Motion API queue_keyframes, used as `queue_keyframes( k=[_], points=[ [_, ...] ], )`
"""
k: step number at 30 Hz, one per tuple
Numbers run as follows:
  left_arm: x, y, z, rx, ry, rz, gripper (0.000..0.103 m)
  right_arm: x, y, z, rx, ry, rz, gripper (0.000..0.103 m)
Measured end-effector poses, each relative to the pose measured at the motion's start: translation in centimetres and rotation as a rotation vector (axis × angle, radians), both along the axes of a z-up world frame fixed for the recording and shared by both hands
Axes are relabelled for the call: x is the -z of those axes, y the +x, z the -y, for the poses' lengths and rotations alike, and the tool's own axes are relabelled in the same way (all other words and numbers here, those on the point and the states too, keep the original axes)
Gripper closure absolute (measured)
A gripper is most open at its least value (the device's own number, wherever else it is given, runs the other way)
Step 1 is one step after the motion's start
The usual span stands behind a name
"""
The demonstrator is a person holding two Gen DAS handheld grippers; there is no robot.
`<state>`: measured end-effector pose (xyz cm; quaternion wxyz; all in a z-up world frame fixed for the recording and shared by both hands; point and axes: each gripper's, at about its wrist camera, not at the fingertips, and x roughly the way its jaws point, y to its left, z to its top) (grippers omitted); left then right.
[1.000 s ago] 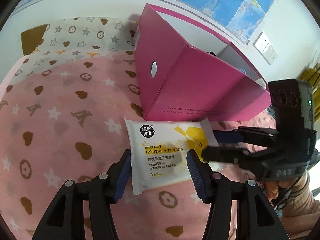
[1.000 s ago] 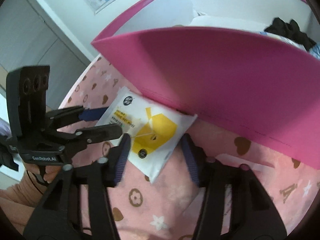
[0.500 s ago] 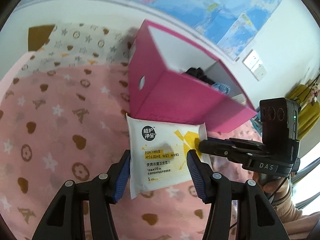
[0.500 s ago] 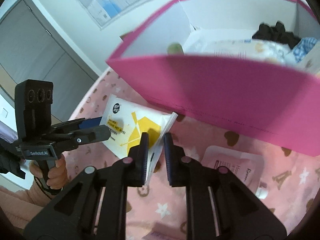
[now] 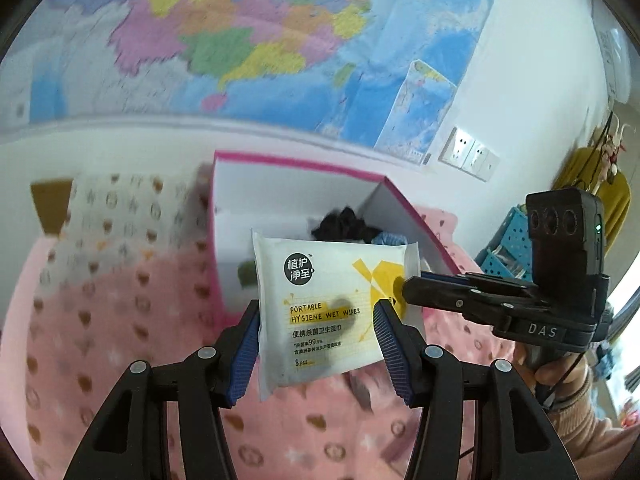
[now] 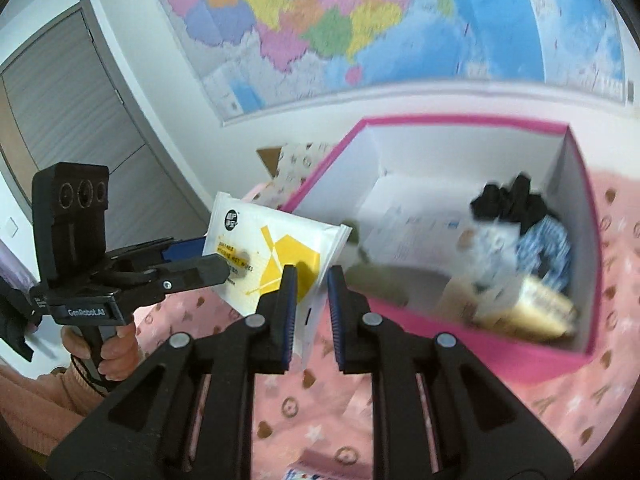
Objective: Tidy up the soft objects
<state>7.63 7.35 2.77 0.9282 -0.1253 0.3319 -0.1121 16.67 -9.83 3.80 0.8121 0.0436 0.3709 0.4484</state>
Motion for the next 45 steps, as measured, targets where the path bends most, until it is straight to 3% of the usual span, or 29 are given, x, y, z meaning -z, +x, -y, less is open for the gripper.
queue_keyframes(
  k=[6,9,17,21,24,29,35,45],
  points=[
    [-0.5,4.7,0.5,0.035,-0.011,-0.02,0.048,0.4,2.7,0.0,0.021,-0.014,-0.018,0.085],
    [0.3,6.9,0.9,0.014,0.014,-0.049,0.048,0.9,4.1,-0.3,0.046,-0.045,-0.01,0.084],
    [1.8,12.0,0.7,0.017,-0.013,-0.122,0.049,2.7,7.8,-0.7,0.118,-0.064,-0.051,0.084],
    [2.2,13.9,0.6,-0.074,0.067,-0.121,0.046,3.7,9.5,-0.1,0.188,-0.064,-0.107,0.082],
    [2.5,14.2,-0.2,-0.132,0.081,-0.123,0.045,3.8,8.9,0.1,0.197,-0.079,-0.083,0.074],
    [2.3,12.0,-0.7,-0.152,0.084,-0.064,0.044,3.7,7.0,0.2,0.15,-0.097,-0.058,0.067],
    [1.3,7.9,0.2,-0.089,0.084,0.01,0.041,2.9,4.0,1.5,0.108,-0.065,-0.02,0.057],
    [1.1,1.6,3.9,0.036,0.076,0.073,0.036,1.3,-1.4,5.1,0.059,0.005,0.03,0.054]
  ],
)
